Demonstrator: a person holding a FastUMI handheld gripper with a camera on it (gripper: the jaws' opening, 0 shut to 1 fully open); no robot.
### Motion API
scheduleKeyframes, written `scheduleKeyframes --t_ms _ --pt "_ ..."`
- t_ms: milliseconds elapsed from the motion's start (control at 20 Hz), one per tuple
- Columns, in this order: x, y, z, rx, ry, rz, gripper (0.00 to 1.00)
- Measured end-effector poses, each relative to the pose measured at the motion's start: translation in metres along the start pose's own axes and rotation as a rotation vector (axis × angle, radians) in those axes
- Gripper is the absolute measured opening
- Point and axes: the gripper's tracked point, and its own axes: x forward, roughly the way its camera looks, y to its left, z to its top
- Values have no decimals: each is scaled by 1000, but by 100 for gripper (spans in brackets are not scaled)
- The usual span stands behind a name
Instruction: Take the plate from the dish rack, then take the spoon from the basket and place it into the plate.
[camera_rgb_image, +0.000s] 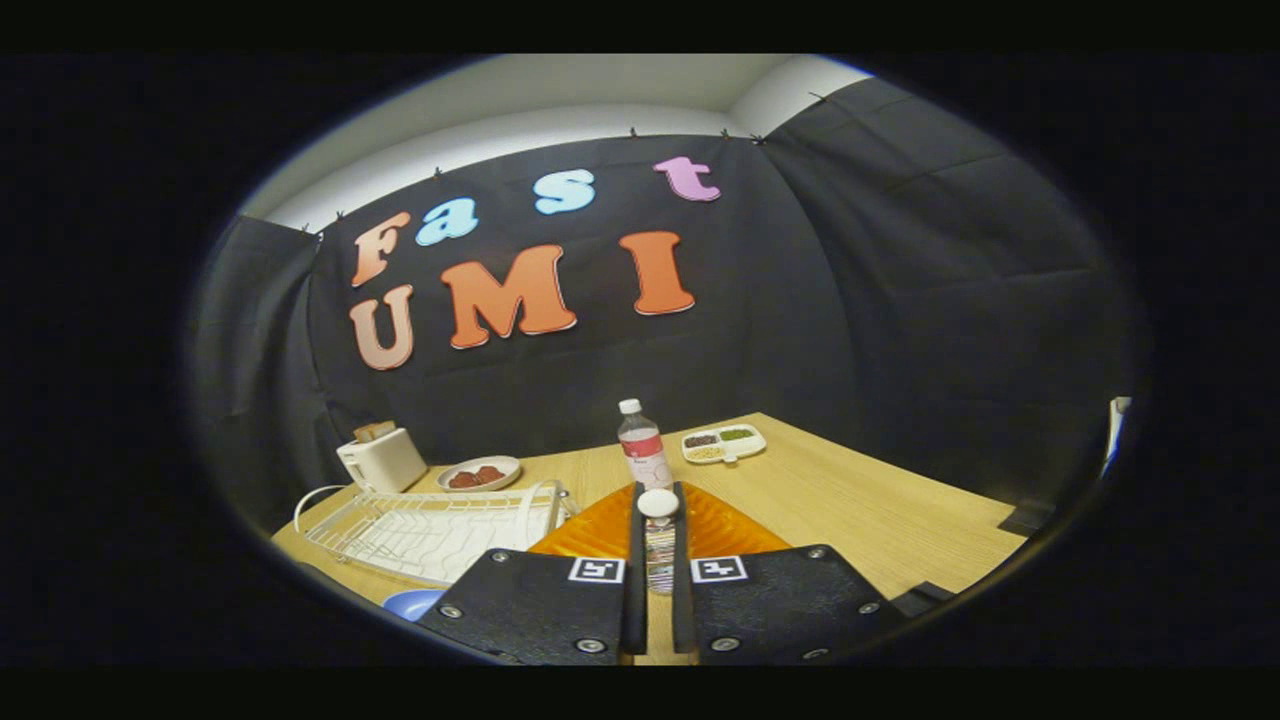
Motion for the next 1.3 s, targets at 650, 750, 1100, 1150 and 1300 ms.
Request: scheduleKeyframes --t_ms 650,750,1100,1150,1300 --pt "-90 78 6 -7 28 281 10" --pt "-98 89 -4 -12 46 323 10" --pt "-104 121 -48 3 123 442 10" --pt "-105 127 -54 -5 130 460 10" --pt "-107 143 -80 -26 170 513 10"
